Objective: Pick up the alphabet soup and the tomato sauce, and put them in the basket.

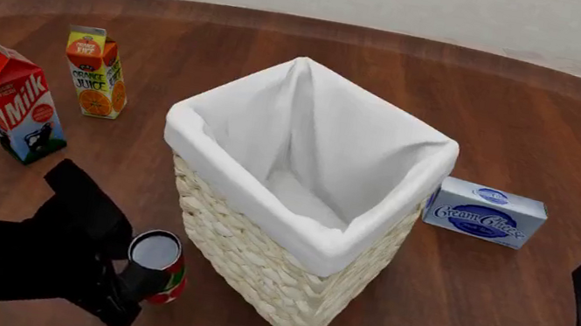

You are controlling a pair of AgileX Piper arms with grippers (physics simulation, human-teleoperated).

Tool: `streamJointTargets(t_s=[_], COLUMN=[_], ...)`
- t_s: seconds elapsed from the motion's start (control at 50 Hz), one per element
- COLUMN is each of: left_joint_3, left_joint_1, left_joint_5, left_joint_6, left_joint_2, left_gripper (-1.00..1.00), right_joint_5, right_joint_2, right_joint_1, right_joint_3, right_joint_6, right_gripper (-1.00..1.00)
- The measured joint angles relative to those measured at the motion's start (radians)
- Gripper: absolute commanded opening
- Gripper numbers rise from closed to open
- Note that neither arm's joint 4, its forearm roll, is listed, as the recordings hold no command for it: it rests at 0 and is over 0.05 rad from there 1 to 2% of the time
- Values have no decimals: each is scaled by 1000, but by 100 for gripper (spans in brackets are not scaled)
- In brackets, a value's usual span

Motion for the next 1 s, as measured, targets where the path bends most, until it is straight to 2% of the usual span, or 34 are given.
streamJointTargets(t_s=[1.0], left_joint_3=[-142], left_joint_1=[95], left_joint_5=[318], left_joint_6=[121], left_joint_2=[-240], left_gripper=[-100], right_joint_5=[-3], right_joint_2=[0], right_joint_1=[15], right_joint_3=[0], right_joint_6=[-13], right_gripper=[100])
